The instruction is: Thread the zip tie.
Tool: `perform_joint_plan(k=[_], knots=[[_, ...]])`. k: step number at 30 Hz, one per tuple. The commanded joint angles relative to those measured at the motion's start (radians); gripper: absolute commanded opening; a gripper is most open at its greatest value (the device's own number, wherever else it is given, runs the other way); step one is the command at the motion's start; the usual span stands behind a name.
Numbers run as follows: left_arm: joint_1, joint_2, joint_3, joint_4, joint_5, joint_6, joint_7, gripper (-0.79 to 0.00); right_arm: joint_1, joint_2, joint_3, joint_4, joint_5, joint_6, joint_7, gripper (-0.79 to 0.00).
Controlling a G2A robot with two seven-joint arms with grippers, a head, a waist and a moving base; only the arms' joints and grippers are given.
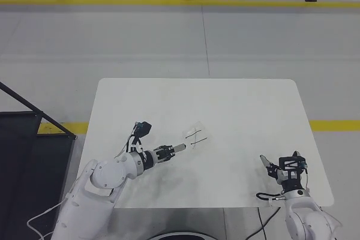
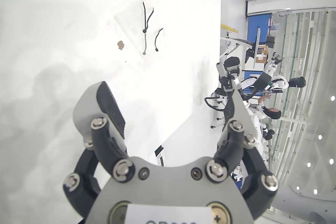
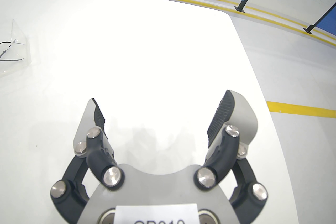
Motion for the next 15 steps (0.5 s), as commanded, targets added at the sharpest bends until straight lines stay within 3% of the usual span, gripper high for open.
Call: perform_joint_plan(k=[1, 15], knots=[[0.001, 0.0, 0.002, -0.001, 0.0, -0.004, 0.004, 0.0, 0.0, 0.0, 0.0, 0.0, 0.0, 0.0, 0.0, 0.0], [-0.04, -0.017, 0.07, 0.038, -0.047, 0.065, 0.143, 0.0, 0.0, 0.0, 0.0, 0.0, 0.0, 0.0, 0.0, 0.0]])
